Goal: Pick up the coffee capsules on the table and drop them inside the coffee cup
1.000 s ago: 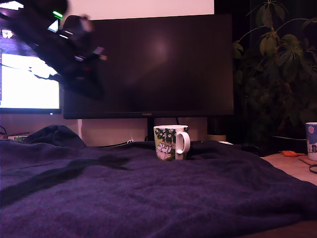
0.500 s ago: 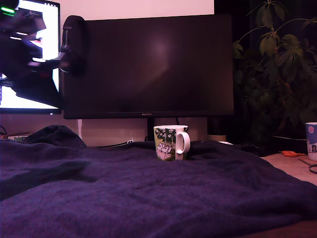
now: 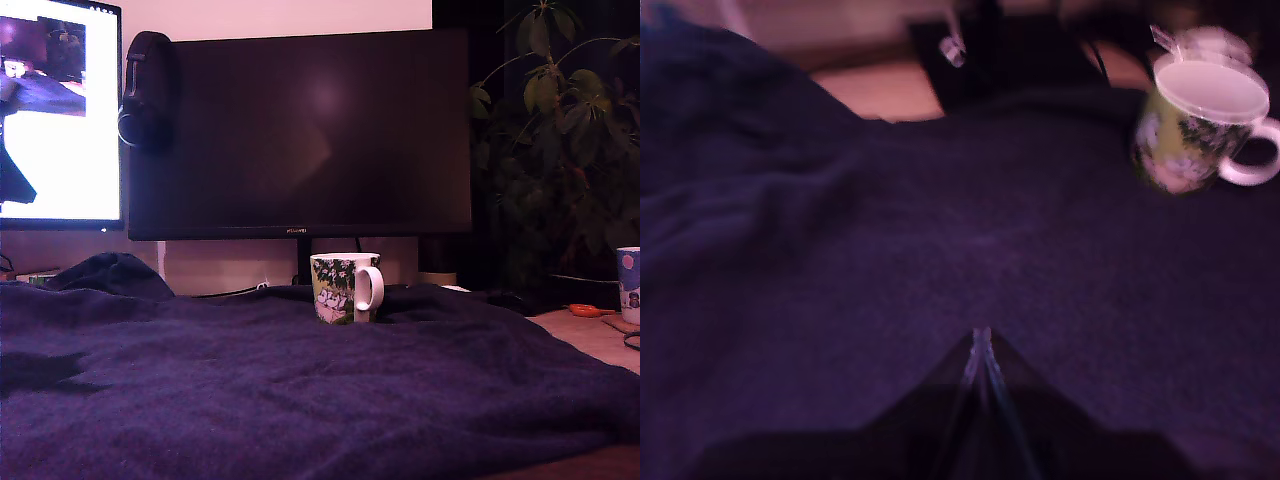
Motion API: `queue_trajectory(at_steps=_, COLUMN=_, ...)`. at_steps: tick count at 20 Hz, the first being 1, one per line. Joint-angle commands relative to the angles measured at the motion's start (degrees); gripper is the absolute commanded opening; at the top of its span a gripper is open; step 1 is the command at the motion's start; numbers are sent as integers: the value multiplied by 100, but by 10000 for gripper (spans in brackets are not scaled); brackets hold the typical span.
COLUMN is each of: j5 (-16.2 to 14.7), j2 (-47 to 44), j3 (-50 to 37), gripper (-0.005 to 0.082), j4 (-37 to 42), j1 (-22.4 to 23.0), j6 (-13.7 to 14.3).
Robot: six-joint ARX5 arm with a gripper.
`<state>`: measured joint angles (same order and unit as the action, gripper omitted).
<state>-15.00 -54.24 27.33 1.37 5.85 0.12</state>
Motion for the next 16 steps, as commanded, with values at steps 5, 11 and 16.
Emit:
queue_trajectory(at_steps=5, j5=203, j2=1458, j3=-870, gripper=-24, j4=35, j1=-11, j6=-234)
queue_trajectory(at_steps=11, j5=420, j2=2765, j3=-1493, gripper=-24, j4=-101, j1=-11, j6=-472)
queue_trajectory(at_steps=16, j5=669, j2=3600, j3=-1757, gripper=-24, j4=-481, j1=-11, j6=-487)
